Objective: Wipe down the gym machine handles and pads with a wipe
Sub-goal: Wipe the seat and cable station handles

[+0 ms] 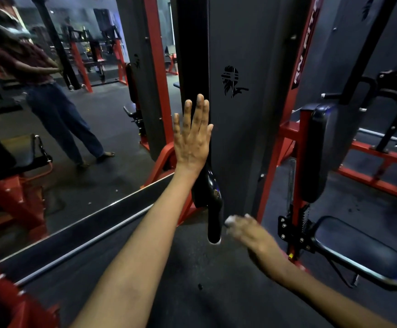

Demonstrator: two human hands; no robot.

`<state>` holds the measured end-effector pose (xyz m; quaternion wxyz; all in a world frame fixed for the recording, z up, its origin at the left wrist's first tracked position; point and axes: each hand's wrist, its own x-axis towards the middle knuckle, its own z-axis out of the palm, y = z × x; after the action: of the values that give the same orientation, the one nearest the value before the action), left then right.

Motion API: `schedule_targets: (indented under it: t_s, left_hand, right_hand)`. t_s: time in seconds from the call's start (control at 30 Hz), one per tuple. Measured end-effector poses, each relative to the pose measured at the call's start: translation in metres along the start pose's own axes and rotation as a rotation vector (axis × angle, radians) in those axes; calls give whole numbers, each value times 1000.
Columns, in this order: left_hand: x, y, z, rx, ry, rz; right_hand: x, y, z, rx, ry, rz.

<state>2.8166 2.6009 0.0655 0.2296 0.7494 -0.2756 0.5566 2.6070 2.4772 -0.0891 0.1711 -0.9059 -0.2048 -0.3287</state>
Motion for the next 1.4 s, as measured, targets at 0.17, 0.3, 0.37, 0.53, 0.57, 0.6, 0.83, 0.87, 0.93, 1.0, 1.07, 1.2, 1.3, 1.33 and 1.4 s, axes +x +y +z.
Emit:
schedule_targets:
  t_s: [0.17, 0.3, 0.37, 0.53, 0.57, 0.6, 0.83, 0.87, 0.93, 1.0, 1.07, 1.2, 1.3, 1.33, 1.4]
  left_hand:
    - [-1, 2, -1, -58, -12, 19]
    - [-2, -1, 0, -77, 1, 42]
    - [-2, -3, 0, -66, 5, 48]
    - [0, -3, -4, -99, -1, 44]
    - [0, -3, -4, -108, -4, 42]
    - [-1, -3, -3, -111, -4, 40]
    - [-1, -4, -4, -127, -35, 44]
    - [-2, -5, -3, -126, -33, 46]
    - [-3, -5, -3, -113, -23, 51]
    - [-2, -5, -3, -108, -15, 49]
    - [-1, -5, -4, -116, -14, 46]
    - [-2, -5, -3, -125, -12, 49]
    - [-2, -5, -3, -106, -5, 58]
    - [-1, -5, -4, -102, -6, 57]
    - [-1, -4, -5, -101, -7, 54]
  right_hand:
    - [87, -48, -2, 419, 345, 614]
    - [65, -71, 34, 531, 258, 750]
    - [45, -70, 36, 564, 157, 776]
    - [79, -25, 9, 689, 133, 896]
    - [88, -25, 5, 702, 172, 889]
    - [92, -28, 4, 695, 187, 865]
    - [19, -52, 51, 588, -112, 808]
    - [16, -47, 51, 569, -167, 822]
    - [25, -39, 43, 548, -8, 884]
    - [49, -44, 27, 549, 309, 899]
    - [65, -57, 20, 513, 396, 731]
    - [45, -79, 54, 273, 146, 428]
    - [19, -84, 73, 340, 130, 515]
    - [14, -89, 73, 422, 126, 548]
    - [6, -100, 73, 620, 93, 691]
